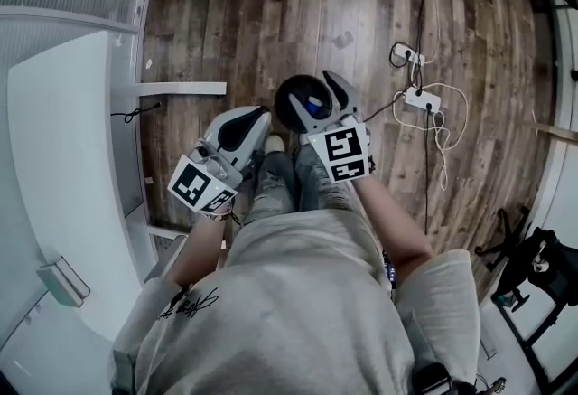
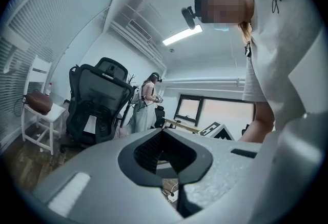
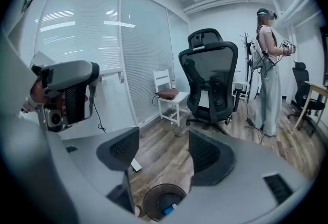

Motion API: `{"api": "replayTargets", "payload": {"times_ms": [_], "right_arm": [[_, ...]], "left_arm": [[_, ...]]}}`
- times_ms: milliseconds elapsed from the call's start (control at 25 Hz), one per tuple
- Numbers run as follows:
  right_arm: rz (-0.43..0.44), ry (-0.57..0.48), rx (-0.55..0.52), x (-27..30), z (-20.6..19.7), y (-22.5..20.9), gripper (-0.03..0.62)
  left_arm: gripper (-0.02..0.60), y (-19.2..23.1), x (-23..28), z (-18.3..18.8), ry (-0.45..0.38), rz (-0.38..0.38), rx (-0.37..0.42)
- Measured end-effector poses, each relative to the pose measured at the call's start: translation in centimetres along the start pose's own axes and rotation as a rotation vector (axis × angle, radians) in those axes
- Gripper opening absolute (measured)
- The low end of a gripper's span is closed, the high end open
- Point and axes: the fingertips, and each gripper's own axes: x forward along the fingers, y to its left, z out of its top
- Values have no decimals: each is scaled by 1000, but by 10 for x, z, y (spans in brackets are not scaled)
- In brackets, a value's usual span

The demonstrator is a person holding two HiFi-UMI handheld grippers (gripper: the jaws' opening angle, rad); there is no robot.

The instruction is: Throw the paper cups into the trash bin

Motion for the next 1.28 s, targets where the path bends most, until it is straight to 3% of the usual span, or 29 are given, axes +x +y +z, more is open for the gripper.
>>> {"api": "replayTargets", "payload": {"times_ms": [760,1280], "right_arm": [[11,-210,-16,-95,81,18,304],[37,-354,-61,-128,141,28,302]], "left_arm": [[3,-55,-3,61,-76,-33,86],[3,-63,-12,101,-107,-36,169]]}}
